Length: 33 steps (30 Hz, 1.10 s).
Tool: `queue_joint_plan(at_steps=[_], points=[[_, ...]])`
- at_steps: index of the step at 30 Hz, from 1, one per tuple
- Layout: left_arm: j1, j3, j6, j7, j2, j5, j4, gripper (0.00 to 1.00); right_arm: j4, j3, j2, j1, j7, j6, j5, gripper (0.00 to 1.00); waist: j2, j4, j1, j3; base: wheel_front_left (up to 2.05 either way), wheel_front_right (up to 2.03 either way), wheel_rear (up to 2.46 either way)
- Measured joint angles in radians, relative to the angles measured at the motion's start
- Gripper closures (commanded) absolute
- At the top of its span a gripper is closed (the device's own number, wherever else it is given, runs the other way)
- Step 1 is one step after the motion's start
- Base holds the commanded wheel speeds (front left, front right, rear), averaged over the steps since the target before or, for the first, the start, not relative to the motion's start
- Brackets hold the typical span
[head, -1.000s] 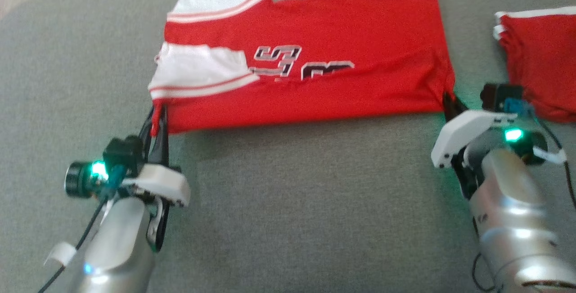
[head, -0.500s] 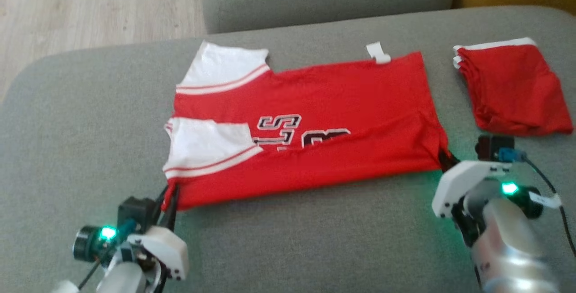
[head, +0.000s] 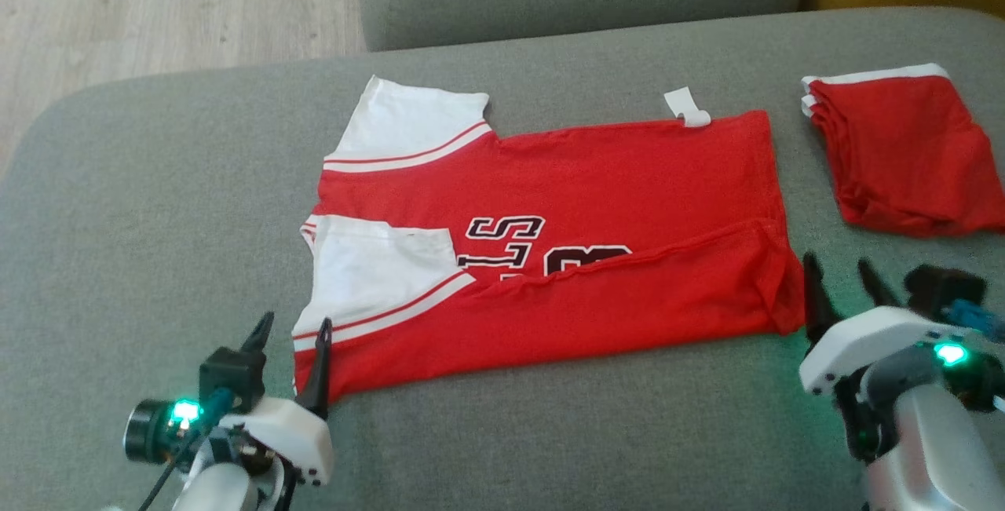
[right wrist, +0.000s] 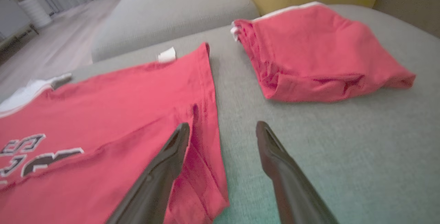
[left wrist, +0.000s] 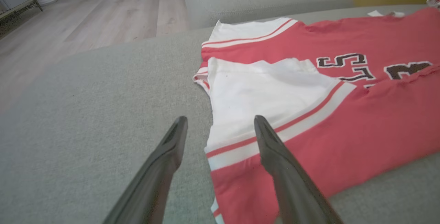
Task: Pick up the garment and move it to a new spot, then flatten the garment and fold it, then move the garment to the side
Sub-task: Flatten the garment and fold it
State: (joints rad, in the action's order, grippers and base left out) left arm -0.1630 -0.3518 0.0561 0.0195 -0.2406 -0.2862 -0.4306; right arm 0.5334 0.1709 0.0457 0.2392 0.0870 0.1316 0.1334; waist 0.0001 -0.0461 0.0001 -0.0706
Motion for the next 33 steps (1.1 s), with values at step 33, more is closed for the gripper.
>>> queue_joint_plan(at_steps=[33], points=[[-0.681, -0.037, -0.181, -0.179, -0.174, -0.035, -0.236, 0.00, -0.260, -0.264, 0.001, 0.084, -0.338, 0.000, 0.261, 0.00, -0.0001, -0.193, 0.0001, -0.325, 0.00, 0.00, 0.00]])
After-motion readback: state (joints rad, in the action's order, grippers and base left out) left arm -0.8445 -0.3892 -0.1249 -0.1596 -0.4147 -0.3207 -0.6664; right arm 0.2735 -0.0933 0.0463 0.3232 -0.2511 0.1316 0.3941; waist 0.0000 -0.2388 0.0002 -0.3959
